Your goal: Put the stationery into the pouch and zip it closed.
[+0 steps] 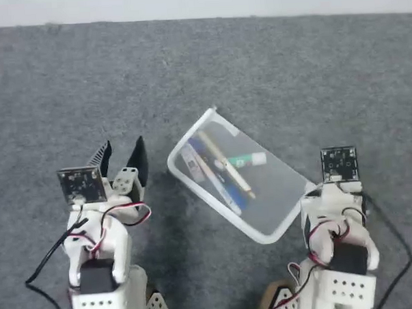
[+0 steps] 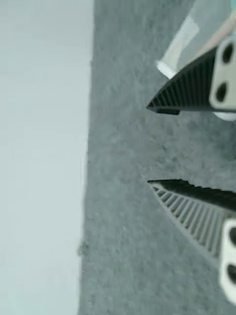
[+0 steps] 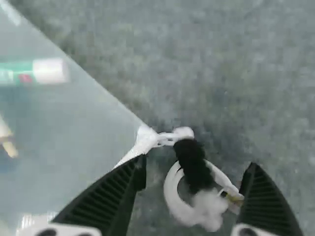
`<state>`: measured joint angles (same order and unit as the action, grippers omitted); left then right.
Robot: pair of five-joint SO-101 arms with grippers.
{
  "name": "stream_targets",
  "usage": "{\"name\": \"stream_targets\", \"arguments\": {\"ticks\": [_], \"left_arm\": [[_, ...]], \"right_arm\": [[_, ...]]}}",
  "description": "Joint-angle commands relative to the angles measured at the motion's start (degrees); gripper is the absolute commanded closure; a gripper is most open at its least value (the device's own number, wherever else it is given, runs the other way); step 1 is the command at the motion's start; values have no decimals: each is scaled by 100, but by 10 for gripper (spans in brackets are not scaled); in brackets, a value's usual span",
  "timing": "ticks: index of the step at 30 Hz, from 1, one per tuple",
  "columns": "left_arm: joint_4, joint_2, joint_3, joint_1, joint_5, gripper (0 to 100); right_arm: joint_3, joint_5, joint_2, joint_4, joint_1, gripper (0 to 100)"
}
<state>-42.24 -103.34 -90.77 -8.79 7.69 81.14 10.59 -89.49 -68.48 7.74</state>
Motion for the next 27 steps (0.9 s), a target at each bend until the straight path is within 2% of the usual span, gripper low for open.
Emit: {"name": "stream_targets", "arguments": {"ticks": [1, 3, 9, 13, 21, 24, 27], "left_arm": [[536, -114, -338, -132, 70, 793], [686, -88, -602, -132, 62, 794], [88, -97, -576, -237, 62, 795], [-571, -97, -576, -211, 62, 796], [-2119, -88, -576, -202, 97, 798], [-2629, -88, -576, -202, 97, 869], [-2980, -97, -576, -220, 97, 1000]], "right_arm": [[18, 105, 4, -22, 31, 691], [97, 149, 4, -22, 22, 691], [888, 158, 4, 365, 57, 690], [1451, 158, 4, 980, 66, 691], [1327, -88, 4, 418, 66, 692], [1292, -659, 4, 207, 66, 701], [1284, -1002, 4, 163, 66, 786]]}}
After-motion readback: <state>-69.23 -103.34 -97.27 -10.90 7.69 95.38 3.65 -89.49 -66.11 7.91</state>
